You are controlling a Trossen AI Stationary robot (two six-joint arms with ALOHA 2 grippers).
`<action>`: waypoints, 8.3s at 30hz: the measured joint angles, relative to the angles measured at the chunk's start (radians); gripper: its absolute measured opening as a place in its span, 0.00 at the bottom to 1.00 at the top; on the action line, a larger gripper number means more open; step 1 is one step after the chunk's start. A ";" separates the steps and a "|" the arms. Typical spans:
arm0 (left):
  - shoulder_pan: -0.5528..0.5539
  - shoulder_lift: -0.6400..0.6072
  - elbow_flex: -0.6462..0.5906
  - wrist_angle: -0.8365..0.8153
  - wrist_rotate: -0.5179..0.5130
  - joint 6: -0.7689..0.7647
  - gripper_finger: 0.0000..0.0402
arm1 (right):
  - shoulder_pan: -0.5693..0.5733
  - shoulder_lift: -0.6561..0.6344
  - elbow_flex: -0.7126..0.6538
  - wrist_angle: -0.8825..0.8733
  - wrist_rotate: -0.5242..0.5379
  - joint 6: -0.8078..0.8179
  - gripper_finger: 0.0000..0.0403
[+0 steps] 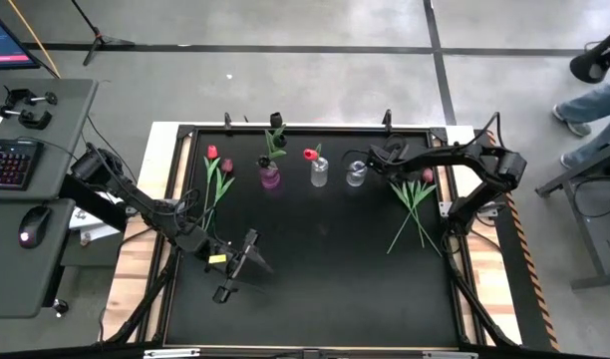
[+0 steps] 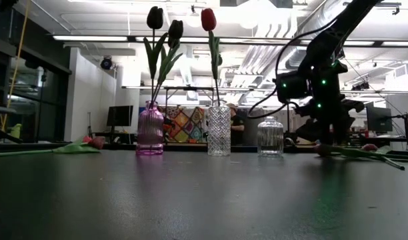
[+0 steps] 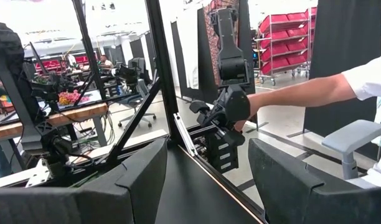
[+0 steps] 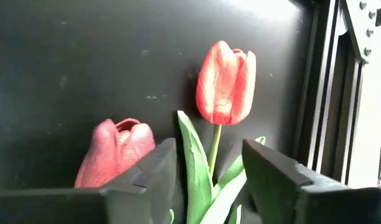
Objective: Sort flowers into vase by color
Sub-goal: Put the right pink tulip into the left transparent vase, then put the pink tulip into the left transparent vase
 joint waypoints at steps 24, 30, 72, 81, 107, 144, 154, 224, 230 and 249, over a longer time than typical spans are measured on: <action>-0.001 0.000 0.000 -0.002 0.000 -0.026 0.53 | -0.072 -0.004 -0.027 0.014 -0.140 0.019 0.28; -0.001 0.000 0.000 -0.001 0.000 -0.026 0.53 | -0.072 -0.010 -0.091 0.084 -0.144 0.009 0.21; -0.001 0.000 0.000 0.000 0.000 -0.024 0.53 | 0.153 -0.685 -0.105 0.409 0.028 -0.118 0.00; -0.001 0.000 0.000 0.000 0.000 -0.024 0.53 | 0.252 -0.719 -0.104 0.815 -0.014 -0.291 0.00; -0.001 0.000 0.000 0.002 -0.002 -0.024 0.53 | 0.380 -0.367 -0.103 1.904 -0.211 -0.766 0.00; 0.007 0.000 0.000 0.000 -0.021 -0.024 0.53 | 0.308 -0.209 -0.104 2.101 -0.271 -0.784 0.00; 0.007 0.000 0.000 0.000 -0.021 -0.024 0.53 | 0.308 -0.209 -0.103 1.968 -0.271 -0.707 0.00; 0.021 0.190 0.508 -1.353 -0.603 -0.709 0.53 | 0.530 -0.558 -0.103 0.662 -0.134 -0.538 0.82; 0.076 0.209 0.598 -1.931 -0.596 -1.135 0.53 | 0.533 -0.558 -0.103 0.639 -0.129 -0.520 0.82; 0.664 0.190 0.417 -2.132 -0.379 -1.096 0.53 | 0.533 -0.523 -0.104 0.591 -0.130 -0.493 0.82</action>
